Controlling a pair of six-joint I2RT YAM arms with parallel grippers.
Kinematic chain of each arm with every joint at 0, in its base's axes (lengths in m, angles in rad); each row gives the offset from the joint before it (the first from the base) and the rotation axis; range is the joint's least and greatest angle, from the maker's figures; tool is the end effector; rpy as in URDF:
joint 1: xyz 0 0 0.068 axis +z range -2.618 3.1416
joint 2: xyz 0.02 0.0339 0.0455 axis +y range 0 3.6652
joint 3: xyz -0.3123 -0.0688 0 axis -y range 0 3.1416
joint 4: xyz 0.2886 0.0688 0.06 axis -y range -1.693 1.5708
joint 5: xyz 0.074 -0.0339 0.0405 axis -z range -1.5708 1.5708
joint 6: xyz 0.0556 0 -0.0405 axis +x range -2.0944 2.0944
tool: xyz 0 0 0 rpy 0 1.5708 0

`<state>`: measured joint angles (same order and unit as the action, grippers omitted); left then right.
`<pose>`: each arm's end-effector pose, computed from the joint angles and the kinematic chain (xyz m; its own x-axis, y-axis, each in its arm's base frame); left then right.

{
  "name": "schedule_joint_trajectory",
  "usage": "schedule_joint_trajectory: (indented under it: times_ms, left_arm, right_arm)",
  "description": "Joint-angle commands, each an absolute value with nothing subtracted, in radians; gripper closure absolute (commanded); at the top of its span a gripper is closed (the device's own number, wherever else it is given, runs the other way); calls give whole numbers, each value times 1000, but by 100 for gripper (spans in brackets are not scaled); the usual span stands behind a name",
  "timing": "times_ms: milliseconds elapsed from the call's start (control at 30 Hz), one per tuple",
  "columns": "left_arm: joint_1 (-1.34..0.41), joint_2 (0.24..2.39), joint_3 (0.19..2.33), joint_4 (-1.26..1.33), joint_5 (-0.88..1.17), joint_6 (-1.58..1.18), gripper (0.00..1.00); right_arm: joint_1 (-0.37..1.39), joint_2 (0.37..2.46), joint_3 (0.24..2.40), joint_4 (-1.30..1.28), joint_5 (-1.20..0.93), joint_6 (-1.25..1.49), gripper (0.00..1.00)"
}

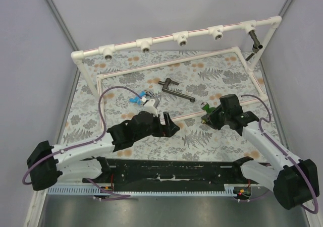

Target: Install the water faucets

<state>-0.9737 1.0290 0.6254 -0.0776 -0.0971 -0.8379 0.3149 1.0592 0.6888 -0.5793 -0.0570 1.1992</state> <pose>0.1521 -0.2141 0.2630 -0.7499 -0.2127 -0.6264 0.3249 0.7064 -0.6288 0.2208 0.0752 0.2320 -0.5983 0.7835 -0.1681 0.5968 0.5756 0.5590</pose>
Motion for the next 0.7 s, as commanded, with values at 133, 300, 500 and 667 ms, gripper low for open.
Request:
schedule_joint_trajectory:
  times_ms: [133, 300, 500, 667]
  left_arm:
    - [-1166, 1248, 813, 90, -382, -792, 5]
    - [-1203, 1308, 828, 142, -474, -790, 10]
    - [-1238, 1380, 862, 212, -544, -749, 14]
    - [-1243, 1422, 858, 271, -621, -747, 15]
  right_arm:
    - [448, 976, 753, -497, -81, 1485, 100]
    - [482, 934, 738, -480, -109, 1568, 100]
    - [526, 907, 719, -456, -109, 1631, 100]
    - [555, 899, 713, -440, -106, 1664, 100]
